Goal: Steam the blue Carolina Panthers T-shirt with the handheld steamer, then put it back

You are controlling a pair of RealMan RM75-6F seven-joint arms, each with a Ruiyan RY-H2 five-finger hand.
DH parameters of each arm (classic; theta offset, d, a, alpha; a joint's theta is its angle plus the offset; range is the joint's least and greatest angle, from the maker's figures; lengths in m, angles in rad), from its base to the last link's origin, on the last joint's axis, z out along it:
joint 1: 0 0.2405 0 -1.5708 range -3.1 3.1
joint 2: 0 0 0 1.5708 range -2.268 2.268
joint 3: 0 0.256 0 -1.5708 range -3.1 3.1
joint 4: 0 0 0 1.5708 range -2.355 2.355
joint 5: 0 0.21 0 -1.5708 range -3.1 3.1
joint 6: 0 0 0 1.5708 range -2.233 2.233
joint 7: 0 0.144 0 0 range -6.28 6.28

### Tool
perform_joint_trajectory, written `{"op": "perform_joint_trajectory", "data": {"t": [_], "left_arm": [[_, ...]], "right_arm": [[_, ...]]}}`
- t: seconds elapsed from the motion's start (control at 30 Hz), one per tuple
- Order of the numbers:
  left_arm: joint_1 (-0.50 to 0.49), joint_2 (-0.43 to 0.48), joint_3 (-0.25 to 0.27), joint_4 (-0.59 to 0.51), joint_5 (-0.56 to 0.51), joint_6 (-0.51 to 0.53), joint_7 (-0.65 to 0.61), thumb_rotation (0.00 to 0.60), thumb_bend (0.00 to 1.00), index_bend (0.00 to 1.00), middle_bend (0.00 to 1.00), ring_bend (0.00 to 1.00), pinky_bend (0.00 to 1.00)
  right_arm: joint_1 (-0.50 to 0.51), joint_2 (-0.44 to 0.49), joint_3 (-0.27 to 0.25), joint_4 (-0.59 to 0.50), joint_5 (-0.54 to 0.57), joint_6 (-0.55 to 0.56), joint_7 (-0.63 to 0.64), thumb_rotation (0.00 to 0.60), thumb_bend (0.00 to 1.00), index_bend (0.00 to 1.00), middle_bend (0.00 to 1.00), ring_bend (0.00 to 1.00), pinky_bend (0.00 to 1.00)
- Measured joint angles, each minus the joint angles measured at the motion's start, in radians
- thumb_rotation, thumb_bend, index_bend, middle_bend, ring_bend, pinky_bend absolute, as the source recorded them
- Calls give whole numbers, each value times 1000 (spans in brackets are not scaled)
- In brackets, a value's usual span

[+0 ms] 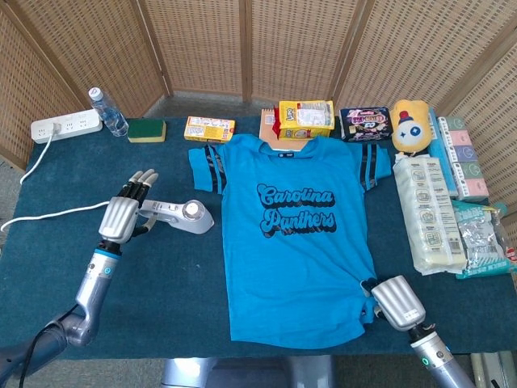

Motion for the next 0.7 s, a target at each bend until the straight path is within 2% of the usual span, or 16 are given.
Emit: {"op": "perform_joint_trajectory", "data": {"t": [0.13, 0.3, 0.5, 0.7], "left_arm": [[33, 54, 13, -102, 19, 47, -17, 588, 293, 0, 65, 12, 203], [77, 133, 30, -238, 33, 87, -15, 579, 294, 0, 65, 9, 200], [120, 242, 51, -409, 11, 69, 20, 568, 292, 0, 65, 7, 199], [174, 366, 70, -559, -24, 54, 81, 570, 303, 0, 65, 7, 199]], "right_arm": [[-3, 4, 0, -9, 7, -6, -9, 600, 439, 477, 528, 615, 714], [-8, 9, 1, -22, 17, -9, -7, 600, 341, 278, 429, 517, 542], [-11, 27, 3, -41, 30, -14, 8, 600, 248, 217, 358, 423, 443], [-17, 54, -2, -62, 41, -22, 34, 600, 244, 171, 305, 355, 387]]}}
